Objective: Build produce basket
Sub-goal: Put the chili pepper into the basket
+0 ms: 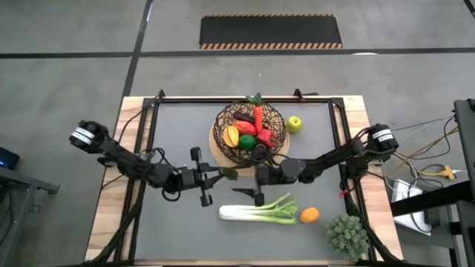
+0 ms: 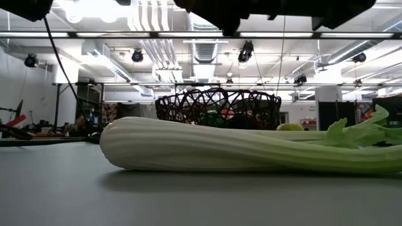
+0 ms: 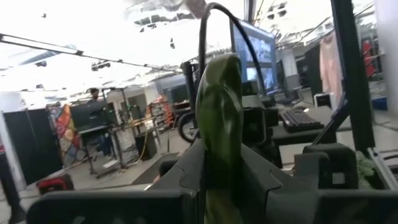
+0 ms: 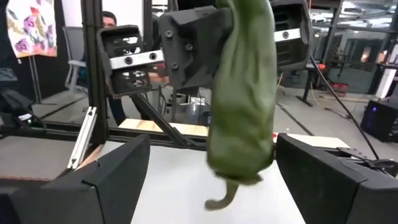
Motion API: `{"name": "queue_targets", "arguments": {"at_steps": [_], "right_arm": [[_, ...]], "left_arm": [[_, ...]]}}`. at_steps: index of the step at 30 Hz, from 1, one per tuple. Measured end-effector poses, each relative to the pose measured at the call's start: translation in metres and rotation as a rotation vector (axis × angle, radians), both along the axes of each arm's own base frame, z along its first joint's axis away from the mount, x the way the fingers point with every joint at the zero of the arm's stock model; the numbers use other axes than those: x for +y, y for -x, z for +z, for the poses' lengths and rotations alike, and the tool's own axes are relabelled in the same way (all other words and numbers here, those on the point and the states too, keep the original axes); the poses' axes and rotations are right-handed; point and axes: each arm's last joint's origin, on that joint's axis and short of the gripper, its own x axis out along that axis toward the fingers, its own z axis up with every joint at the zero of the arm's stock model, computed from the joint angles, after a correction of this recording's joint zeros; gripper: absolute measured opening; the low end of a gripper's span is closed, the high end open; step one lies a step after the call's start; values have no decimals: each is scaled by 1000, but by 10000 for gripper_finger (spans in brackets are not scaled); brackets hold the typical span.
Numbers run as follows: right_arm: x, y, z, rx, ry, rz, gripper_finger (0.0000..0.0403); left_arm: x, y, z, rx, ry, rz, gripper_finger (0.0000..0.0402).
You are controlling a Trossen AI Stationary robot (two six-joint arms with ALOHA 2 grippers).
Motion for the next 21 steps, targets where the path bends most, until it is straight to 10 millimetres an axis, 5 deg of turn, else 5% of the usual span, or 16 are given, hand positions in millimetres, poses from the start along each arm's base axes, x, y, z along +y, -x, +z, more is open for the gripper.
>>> {"name": "queue_targets", "arguments": {"at_steps": [6, 17, 21], "right_arm": [[-4, -4, 4, 22, -8, -15, 309], [-3, -5, 5, 20, -10, -13, 109], [-3, -4, 3, 52, -5, -11, 104]], "left_arm": [[0, -1, 0, -25, -8, -38, 38], [0, -1, -1, -16, -10, -35, 52], [1, 0, -4, -7, -12, -35, 94]]}}
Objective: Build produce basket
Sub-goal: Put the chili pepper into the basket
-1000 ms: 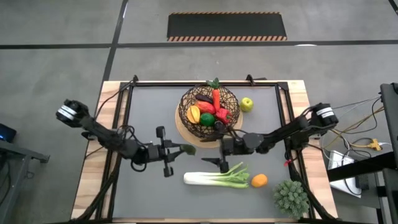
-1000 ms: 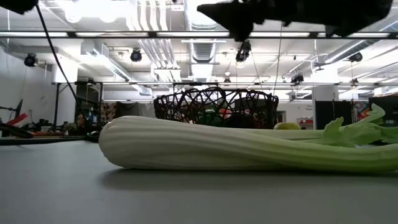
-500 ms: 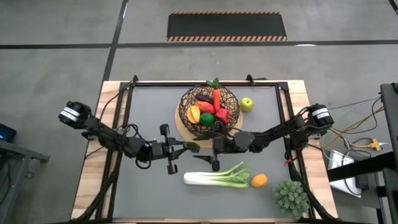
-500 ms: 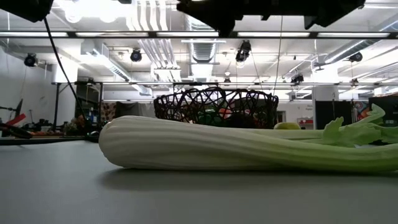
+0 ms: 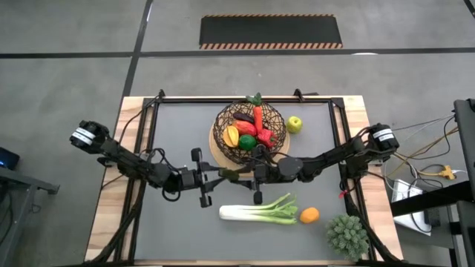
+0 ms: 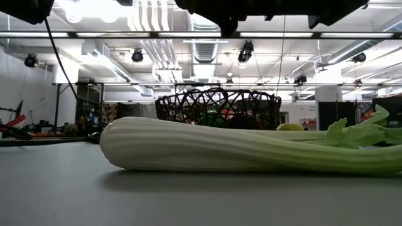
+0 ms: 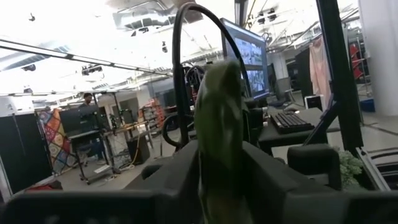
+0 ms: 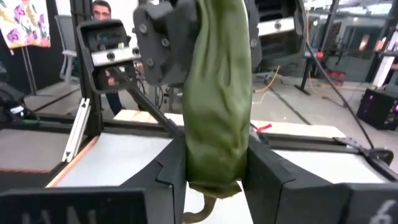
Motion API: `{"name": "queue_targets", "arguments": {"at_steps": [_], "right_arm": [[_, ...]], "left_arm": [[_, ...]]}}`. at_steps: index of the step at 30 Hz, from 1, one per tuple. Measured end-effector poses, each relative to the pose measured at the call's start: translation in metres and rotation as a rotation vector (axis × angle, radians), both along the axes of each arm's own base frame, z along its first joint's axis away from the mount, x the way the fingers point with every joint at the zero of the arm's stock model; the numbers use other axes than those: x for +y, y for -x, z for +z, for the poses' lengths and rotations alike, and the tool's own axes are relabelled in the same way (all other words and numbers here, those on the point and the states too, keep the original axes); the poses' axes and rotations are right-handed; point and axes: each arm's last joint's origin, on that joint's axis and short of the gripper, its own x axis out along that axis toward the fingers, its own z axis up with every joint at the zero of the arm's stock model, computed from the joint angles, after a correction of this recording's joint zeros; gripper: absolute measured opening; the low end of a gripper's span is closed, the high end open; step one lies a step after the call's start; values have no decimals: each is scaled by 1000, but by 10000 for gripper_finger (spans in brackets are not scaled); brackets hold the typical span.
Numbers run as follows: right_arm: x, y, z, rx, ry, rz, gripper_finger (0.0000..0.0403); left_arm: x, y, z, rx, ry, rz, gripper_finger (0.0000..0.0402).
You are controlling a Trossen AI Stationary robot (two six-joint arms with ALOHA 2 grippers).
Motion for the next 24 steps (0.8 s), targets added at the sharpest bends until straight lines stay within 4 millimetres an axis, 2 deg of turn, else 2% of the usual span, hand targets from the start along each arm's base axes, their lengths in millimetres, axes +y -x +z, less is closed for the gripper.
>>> {"name": "queue_targets", "arguments": {"at_steps": [6, 11, 16, 24], "right_arm": [[0, -1, 4, 90, -1, -9, 104], [-4, 2, 23, 251, 50, -110, 119], [-9, 9, 42, 517, 163, -240, 111], [-24, 20, 71, 829, 372, -451, 111]], "left_arm": [[1, 1, -3, 12, 12, -3, 181], [4, 8, -5, 23, 12, 3, 234], [11, 20, -7, 47, 29, 67, 256], [22, 42, -11, 38, 39, 78, 258]]}}
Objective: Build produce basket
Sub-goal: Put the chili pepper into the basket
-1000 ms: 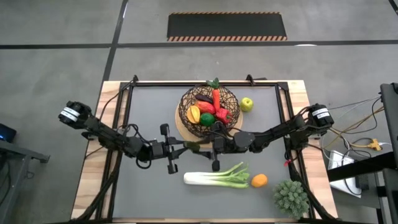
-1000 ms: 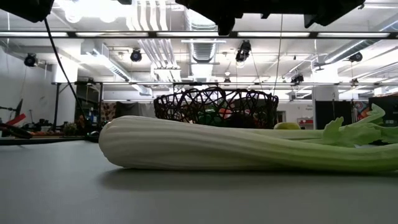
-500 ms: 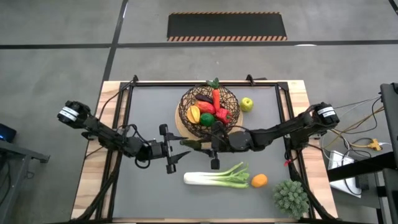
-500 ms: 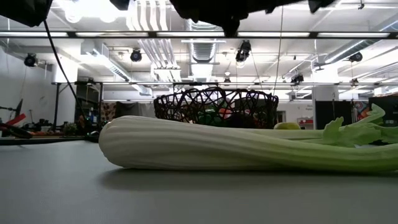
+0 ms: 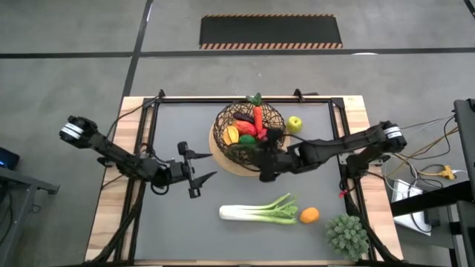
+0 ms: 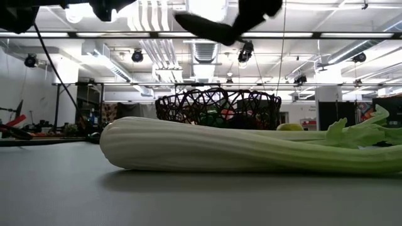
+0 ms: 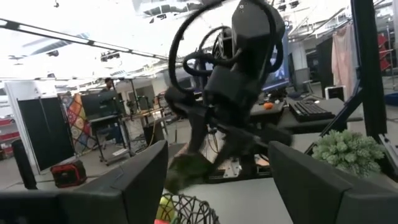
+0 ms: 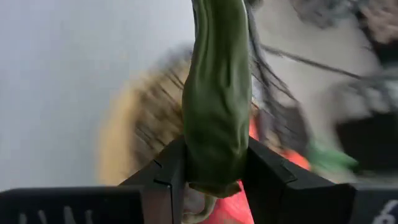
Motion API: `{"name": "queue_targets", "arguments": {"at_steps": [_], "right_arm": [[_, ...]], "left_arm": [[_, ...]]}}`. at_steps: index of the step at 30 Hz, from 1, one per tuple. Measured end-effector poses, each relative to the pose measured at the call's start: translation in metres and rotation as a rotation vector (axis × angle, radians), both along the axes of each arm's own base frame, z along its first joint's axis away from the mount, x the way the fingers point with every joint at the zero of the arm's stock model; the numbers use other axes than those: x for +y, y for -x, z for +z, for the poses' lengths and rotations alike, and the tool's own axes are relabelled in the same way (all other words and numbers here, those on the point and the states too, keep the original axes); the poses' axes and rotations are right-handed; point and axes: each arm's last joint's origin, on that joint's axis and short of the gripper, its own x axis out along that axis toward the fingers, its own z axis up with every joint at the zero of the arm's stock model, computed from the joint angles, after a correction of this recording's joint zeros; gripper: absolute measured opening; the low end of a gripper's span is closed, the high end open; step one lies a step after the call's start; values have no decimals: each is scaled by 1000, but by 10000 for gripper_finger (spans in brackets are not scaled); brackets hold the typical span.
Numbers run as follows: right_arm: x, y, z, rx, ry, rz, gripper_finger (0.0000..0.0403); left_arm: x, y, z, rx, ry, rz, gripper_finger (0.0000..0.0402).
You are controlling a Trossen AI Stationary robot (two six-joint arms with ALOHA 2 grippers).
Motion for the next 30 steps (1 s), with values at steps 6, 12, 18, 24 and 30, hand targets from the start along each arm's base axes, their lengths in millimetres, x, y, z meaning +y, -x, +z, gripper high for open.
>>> {"name": "queue_targets", "arguments": {"at_steps": [6, 12, 18, 24, 30], "right_arm": [[-19, 6, -3, 375, 360, 123, 112], [-24, -3, -22, 741, 724, 360, 120], [-26, -13, -40, 973, 914, 418, 118], [-26, -20, -54, 1013, 907, 437, 131], [-28, -22, -59, 1032, 906, 444, 131]], "left_arm": [[1, 1, -4, -1, 38, -11, 258], [-1, -2, -9, 24, 33, -13, 258], [-1, -3, -9, 25, 33, -13, 258], [-1, -2, -9, 18, 36, -13, 258], [-1, -3, -9, 17, 37, -14, 258]]}}
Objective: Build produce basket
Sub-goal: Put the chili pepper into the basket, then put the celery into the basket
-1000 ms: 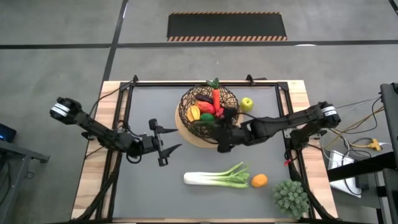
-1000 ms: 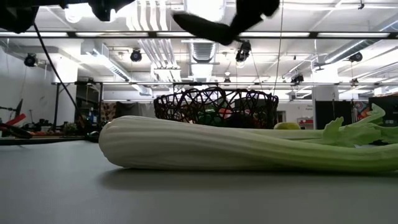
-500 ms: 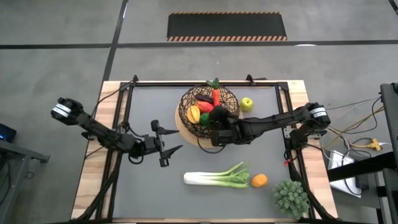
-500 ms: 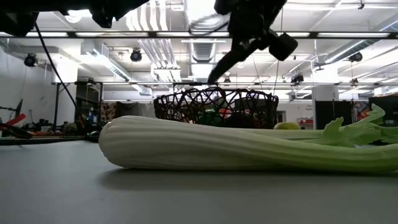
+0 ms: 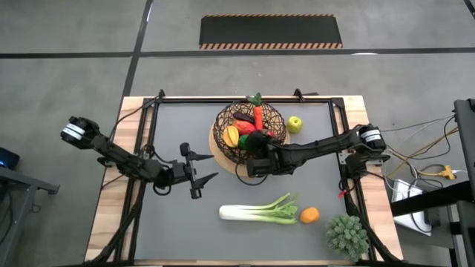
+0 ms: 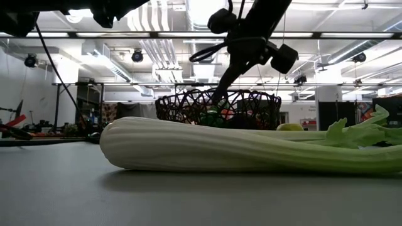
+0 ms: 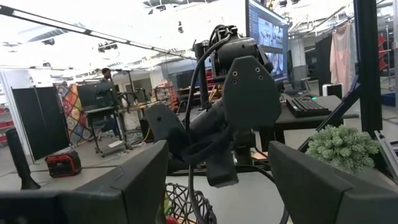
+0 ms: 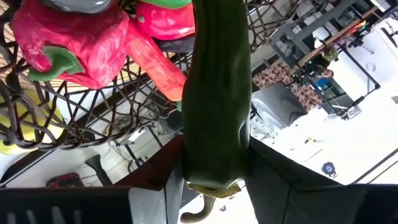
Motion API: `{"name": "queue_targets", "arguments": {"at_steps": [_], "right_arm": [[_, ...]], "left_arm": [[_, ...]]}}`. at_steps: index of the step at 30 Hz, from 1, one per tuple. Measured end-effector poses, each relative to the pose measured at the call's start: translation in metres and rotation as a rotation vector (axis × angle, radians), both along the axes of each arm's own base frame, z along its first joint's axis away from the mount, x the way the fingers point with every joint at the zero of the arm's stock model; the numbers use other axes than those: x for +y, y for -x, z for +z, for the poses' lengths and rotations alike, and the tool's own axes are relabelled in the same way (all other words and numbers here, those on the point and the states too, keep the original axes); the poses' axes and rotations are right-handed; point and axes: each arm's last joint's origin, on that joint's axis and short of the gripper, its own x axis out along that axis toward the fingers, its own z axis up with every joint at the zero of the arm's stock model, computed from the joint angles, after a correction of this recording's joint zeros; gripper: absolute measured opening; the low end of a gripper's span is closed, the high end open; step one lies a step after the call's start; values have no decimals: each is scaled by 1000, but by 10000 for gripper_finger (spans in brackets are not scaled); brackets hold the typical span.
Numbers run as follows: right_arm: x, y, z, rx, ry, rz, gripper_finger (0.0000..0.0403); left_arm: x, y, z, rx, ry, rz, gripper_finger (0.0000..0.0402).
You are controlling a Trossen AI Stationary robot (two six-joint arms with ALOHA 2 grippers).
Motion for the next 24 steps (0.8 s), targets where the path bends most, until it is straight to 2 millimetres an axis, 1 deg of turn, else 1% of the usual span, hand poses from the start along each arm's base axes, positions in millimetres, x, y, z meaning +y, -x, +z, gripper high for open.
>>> {"name": "queue_targets", "arguments": {"at_steps": [3, 6, 18, 21, 24], "right_arm": [[-2, -1, -1, -9, -2, -9, 132], [-3, -2, -1, -16, -4, -15, 142], [-2, -4, 0, -50, -8, -14, 209], [-3, -4, 1, -53, -8, -13, 213], [-3, -3, 9, -89, -15, -20, 214]], "left_arm": [[0, 0, 0, 0, 0, 0, 258], [0, 0, 0, 0, 0, 0, 258], [0, 0, 0, 0, 1, 0, 258], [0, 0, 0, 0, 0, 0, 258], [0, 0, 0, 0, 1, 0, 258]]}}
